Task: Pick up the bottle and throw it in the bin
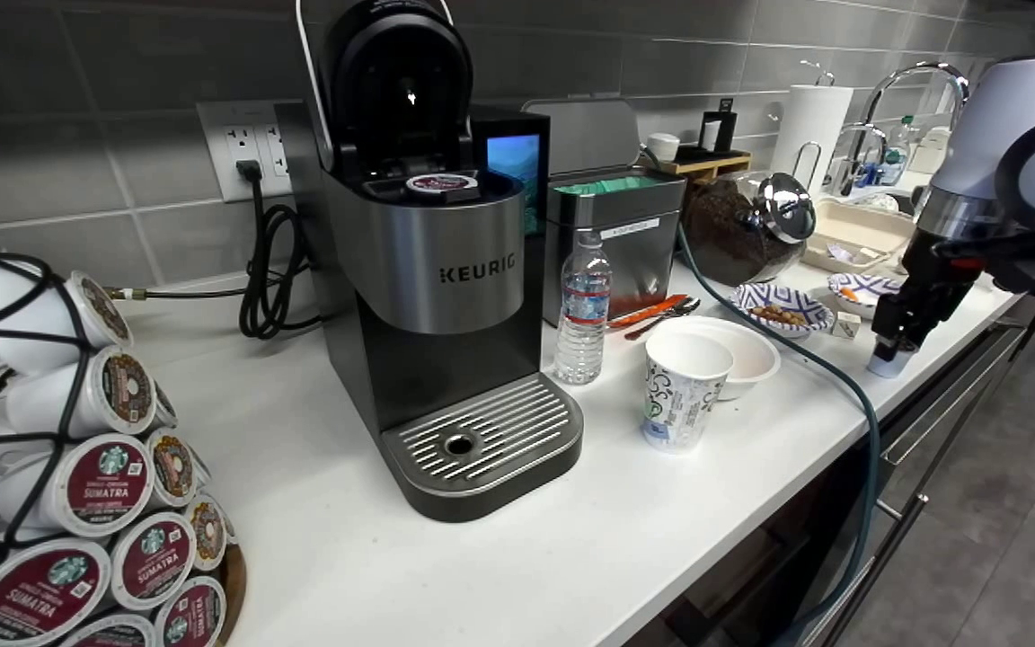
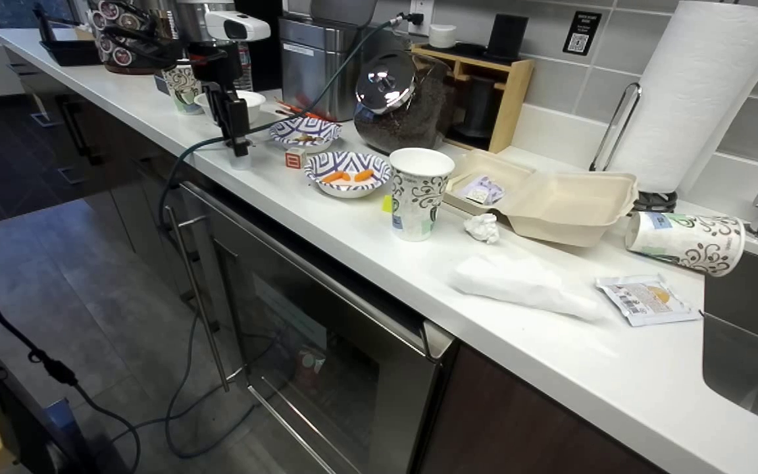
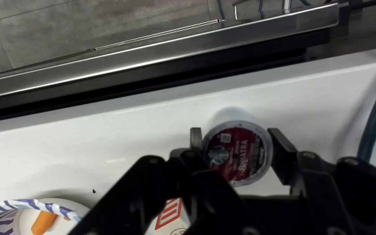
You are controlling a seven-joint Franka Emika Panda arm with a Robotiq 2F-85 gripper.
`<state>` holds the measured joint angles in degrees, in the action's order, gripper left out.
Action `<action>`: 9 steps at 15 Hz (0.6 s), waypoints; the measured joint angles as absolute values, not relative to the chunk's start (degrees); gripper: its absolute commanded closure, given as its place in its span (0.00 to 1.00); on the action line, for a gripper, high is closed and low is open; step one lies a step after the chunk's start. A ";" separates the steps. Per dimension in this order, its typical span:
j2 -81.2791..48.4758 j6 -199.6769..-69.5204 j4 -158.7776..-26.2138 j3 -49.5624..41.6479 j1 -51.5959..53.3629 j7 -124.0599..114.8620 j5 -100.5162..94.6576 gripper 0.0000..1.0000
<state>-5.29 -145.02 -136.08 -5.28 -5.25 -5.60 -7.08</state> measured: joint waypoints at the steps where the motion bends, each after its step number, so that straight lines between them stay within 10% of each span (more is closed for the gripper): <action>1: -5.24 -145.05 -136.08 -5.29 -5.24 -5.60 -7.19 0.73; 9: 5.37 -145.56 -137.91 -3.77 -4.04 -2.92 -6.33 0.73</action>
